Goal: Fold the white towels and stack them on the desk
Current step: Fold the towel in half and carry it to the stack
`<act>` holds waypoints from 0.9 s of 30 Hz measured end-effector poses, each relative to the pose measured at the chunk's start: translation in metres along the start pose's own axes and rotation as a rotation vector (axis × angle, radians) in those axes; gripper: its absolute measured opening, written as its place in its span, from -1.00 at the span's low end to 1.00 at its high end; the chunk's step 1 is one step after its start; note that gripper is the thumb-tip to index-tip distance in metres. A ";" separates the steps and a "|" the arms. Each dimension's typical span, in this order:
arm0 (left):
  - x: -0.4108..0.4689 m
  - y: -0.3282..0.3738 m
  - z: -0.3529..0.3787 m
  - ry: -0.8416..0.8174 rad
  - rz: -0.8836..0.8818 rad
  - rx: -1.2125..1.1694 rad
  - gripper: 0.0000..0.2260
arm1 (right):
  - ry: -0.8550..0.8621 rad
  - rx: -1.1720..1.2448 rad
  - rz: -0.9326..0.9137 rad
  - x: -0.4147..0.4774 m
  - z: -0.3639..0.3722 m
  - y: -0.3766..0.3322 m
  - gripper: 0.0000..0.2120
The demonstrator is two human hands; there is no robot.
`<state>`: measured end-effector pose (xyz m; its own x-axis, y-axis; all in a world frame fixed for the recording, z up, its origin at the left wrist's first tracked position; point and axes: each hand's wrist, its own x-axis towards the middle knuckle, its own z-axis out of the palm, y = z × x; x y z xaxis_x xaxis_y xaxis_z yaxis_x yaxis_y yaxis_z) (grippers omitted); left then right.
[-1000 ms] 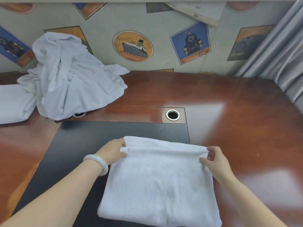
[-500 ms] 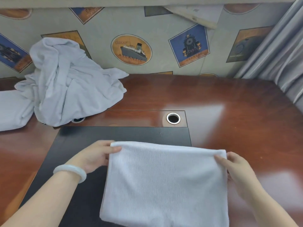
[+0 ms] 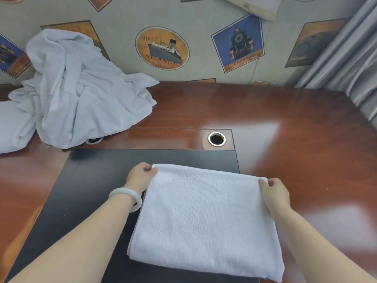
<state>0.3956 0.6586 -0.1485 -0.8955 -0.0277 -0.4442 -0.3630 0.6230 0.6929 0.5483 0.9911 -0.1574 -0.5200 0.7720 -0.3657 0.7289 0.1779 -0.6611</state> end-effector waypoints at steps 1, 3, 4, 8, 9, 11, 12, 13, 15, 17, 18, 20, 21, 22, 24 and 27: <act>0.000 -0.003 -0.001 -0.006 -0.015 -0.009 -0.79 | -0.004 -0.020 -0.006 0.002 0.001 0.000 -0.75; -0.001 -0.007 -0.001 -0.003 -0.038 -0.026 -0.80 | -0.009 -0.062 0.001 0.003 0.002 -0.003 -0.73; -0.002 -0.008 0.000 0.008 -0.042 -0.029 -0.81 | -0.012 -0.090 0.010 0.004 0.003 -0.005 -0.71; -0.006 -0.009 0.006 0.100 -0.007 -0.047 -0.85 | -0.033 -0.144 0.060 0.009 0.005 -0.009 -0.68; -0.007 -0.009 0.006 0.130 0.002 -0.075 -0.87 | -0.037 -0.114 0.055 0.010 0.005 -0.010 -0.72; -0.008 -0.012 0.005 0.192 0.001 -0.129 -0.89 | -0.039 -0.040 -0.002 0.013 0.008 -0.014 -0.81; -0.008 -0.014 0.004 0.219 -0.006 -0.142 -0.90 | -0.044 -0.019 -0.041 0.014 0.009 -0.018 -0.84; -0.009 -0.017 0.003 0.239 -0.013 -0.147 -0.90 | -0.057 -0.005 -0.077 0.015 0.011 -0.023 -0.86; -0.010 -0.021 0.000 0.254 -0.029 -0.144 -0.90 | -0.093 0.004 -0.111 0.017 0.014 -0.032 -0.89; -0.010 -0.021 -0.003 0.225 -0.057 -0.121 -0.88 | -0.122 -0.010 -0.095 0.019 0.015 -0.038 -0.85; -0.010 -0.020 -0.004 0.200 -0.074 -0.104 -0.86 | -0.137 -0.007 -0.077 0.021 0.014 -0.039 -0.83; -0.008 -0.019 -0.008 0.151 -0.094 -0.091 -0.81 | -0.174 0.038 -0.037 0.022 0.009 -0.038 -0.85; -0.008 -0.020 -0.011 0.124 -0.103 -0.099 -0.79 | -0.189 0.056 -0.017 0.020 0.006 -0.035 -0.86; -0.008 -0.021 -0.013 0.096 -0.112 -0.113 -0.77 | -0.198 0.063 -0.003 0.019 0.004 -0.032 -0.86; -0.013 -0.025 -0.015 0.049 -0.126 -0.134 -0.78 | -0.203 0.056 0.011 0.012 0.000 -0.022 -0.83; -0.025 -0.032 -0.016 0.020 -0.123 -0.194 -0.84 | -0.191 0.081 0.019 -0.002 -0.002 -0.009 -0.85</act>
<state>0.4254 0.6270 -0.1506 -0.8456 -0.1108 -0.5221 -0.5108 0.4518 0.7314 0.5438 0.9892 -0.1494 -0.5869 0.6435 -0.4913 0.7054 0.1085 -0.7005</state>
